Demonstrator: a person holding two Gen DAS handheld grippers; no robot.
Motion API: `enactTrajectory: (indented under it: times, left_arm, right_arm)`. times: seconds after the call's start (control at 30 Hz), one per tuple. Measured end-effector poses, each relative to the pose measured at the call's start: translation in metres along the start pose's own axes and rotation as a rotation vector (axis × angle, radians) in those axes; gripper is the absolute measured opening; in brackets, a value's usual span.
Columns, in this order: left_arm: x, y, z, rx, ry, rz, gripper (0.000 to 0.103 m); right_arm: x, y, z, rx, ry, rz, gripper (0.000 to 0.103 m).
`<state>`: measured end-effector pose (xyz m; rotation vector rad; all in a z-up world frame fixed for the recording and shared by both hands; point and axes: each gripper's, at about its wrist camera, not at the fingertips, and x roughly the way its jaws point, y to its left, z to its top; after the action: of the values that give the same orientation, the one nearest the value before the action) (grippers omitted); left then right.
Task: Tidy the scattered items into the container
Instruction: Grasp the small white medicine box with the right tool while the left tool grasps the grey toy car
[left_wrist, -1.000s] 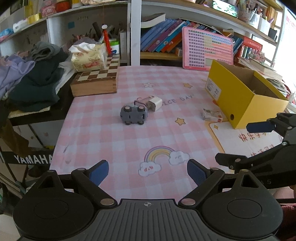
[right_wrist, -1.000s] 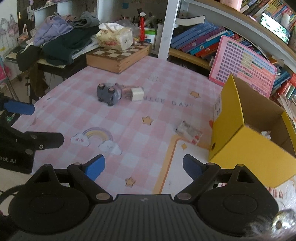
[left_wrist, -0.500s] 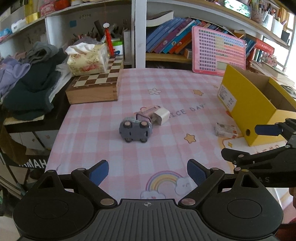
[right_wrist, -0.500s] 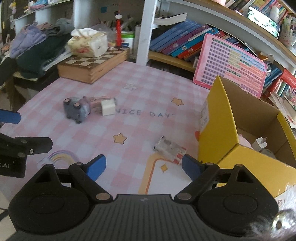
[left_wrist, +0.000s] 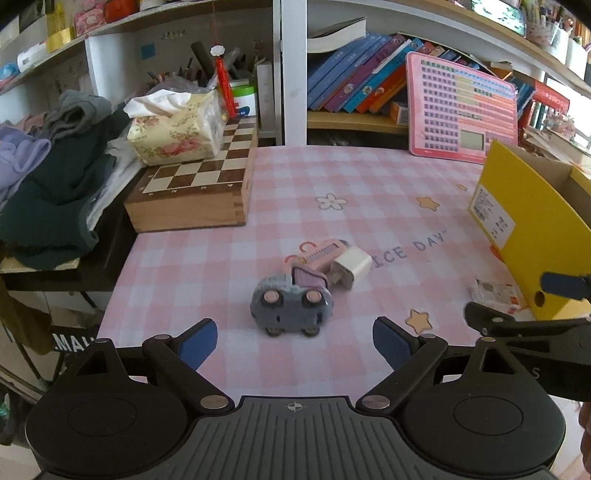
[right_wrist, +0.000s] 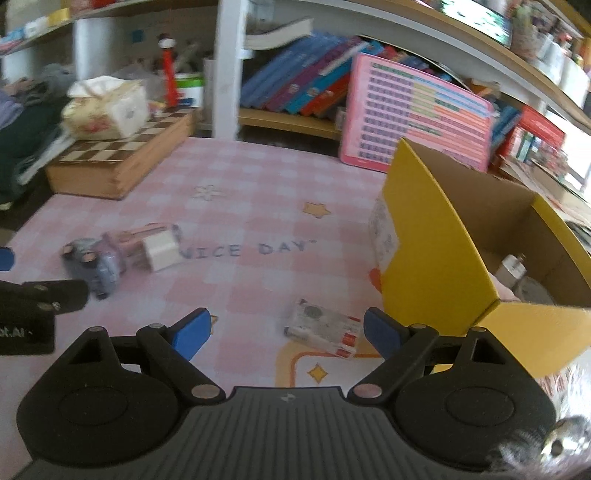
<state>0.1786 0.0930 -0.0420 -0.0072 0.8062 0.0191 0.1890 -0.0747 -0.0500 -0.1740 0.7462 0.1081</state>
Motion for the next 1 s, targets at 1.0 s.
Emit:
enactTrajectory:
  times: [1.0]
  left_arm:
    - [0.063, 0.002, 0.010, -0.052, 0.059, 0.005, 0.064]
  right_arm:
    - [0.054, -0.015, -0.002, 0.313, 0.081, -0.153, 0.069]
